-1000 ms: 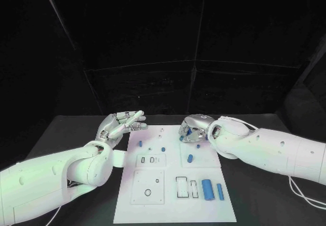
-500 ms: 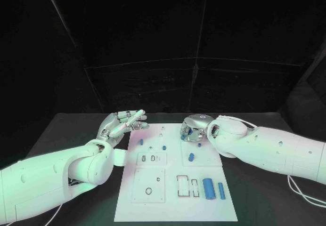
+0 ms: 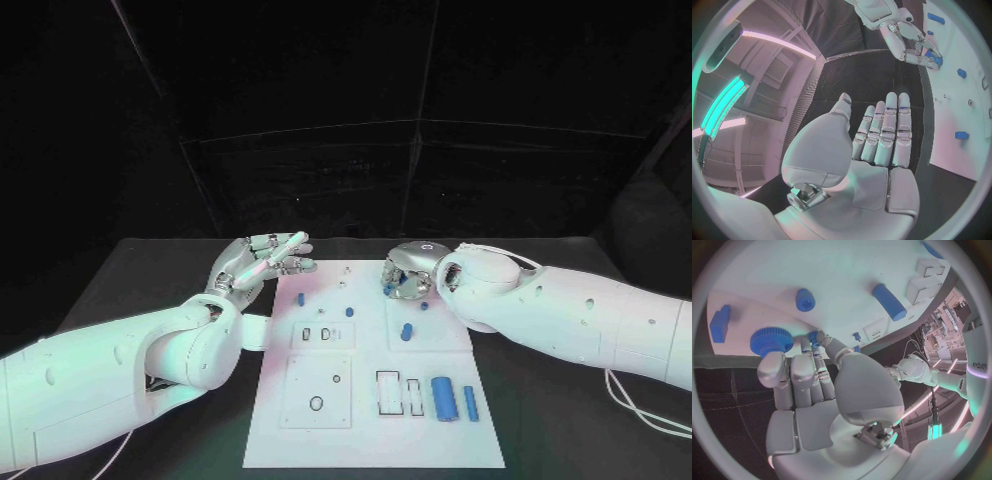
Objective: Assemble the parts on the task board
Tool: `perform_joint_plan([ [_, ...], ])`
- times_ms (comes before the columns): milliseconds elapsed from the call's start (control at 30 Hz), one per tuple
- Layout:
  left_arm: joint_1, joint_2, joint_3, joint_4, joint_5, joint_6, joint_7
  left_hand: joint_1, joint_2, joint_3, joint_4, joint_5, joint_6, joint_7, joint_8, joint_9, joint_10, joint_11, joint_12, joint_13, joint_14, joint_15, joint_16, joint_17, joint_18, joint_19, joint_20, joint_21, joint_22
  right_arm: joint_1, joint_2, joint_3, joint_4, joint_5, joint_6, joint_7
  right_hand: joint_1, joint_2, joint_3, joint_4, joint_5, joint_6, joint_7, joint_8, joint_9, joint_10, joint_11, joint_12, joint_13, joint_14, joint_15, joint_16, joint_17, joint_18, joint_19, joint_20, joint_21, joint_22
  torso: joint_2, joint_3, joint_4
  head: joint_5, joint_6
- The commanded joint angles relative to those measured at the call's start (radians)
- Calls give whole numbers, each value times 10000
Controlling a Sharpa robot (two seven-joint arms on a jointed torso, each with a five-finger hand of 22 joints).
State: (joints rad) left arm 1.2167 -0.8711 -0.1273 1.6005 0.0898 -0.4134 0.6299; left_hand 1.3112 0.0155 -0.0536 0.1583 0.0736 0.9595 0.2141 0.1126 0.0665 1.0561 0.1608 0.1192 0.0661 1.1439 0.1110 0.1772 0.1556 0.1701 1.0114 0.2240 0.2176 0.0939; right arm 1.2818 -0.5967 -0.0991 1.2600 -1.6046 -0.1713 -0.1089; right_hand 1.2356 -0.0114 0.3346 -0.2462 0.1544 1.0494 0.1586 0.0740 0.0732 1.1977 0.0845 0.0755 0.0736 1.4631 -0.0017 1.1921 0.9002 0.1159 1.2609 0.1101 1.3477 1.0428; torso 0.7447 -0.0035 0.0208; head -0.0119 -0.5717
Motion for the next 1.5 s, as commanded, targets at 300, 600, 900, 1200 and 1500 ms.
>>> perform_joint_plan([
  [300,18,4,9,-14,-48,221,-45,45,87,-11,-50,-43,60,30,-75,-16,19,26,-81,-15,3,25,-69,13,129,89,-8,-61,-25,24,32,6,40,-192,-706,-31,419,475,674,46,-747,831,-215,301,140,718,-217,242,143,242,-150,369,276,-245,383,-146,425,723,-6,1,-15,0,-13],
  [600,19,-24,8,-13,-48,246,-69,17,129,-31,-94,-43,38,47,-134,-19,-29,48,-162,-23,-16,45,-150,30,125,98,7,-136,-70,78,217,176,8,-163,-2168,-89,443,366,820,52,-725,857,-212,266,138,738,-225,189,159,232,-158,454,315,-275,441,-171,523,887,-2,-8,-1,16,66],
  [900,20,1,8,-21,-48,275,-88,18,132,-33,-104,-43,38,48,-141,-18,-33,49,-171,-23,-20,47,-162,31,125,98,9,-146,-77,130,956,275,-746,8,-2250,-10,296,187,889,189,-892,810,-188,174,115,694,-193,91,152,211,-131,523,318,-280,416,-152,567,931,29,-7,19,60,95],
  [1200,50,5,8,37,-48,283,-100,18,132,-33,-104,-43,38,48,-141,-18,-33,49,-171,-23,-20,47,-162,31,125,98,9,-146,-77,137,1636,288,-1401,129,-1718,169,200,94,910,311,-991,768,-170,110,98,650,-167,25,144,203,-111,575,333,-282,405,-133,592,959,100,-19,78,33,89],
  [1500,116,-49,9,115,-48,267,-101,18,132,-33,-104,-43,38,48,-141,-18,-33,49,-171,-23,-20,47,-162,31,125,98,9,-146,-77,136,2006,287,-1720,195,-1475,219,175,74,920,353,-994,741,-159,82,89,623,-156,-2,138,198,-102,584,322,-281,395,-126,595,958,177,-40,106,22,107],
])
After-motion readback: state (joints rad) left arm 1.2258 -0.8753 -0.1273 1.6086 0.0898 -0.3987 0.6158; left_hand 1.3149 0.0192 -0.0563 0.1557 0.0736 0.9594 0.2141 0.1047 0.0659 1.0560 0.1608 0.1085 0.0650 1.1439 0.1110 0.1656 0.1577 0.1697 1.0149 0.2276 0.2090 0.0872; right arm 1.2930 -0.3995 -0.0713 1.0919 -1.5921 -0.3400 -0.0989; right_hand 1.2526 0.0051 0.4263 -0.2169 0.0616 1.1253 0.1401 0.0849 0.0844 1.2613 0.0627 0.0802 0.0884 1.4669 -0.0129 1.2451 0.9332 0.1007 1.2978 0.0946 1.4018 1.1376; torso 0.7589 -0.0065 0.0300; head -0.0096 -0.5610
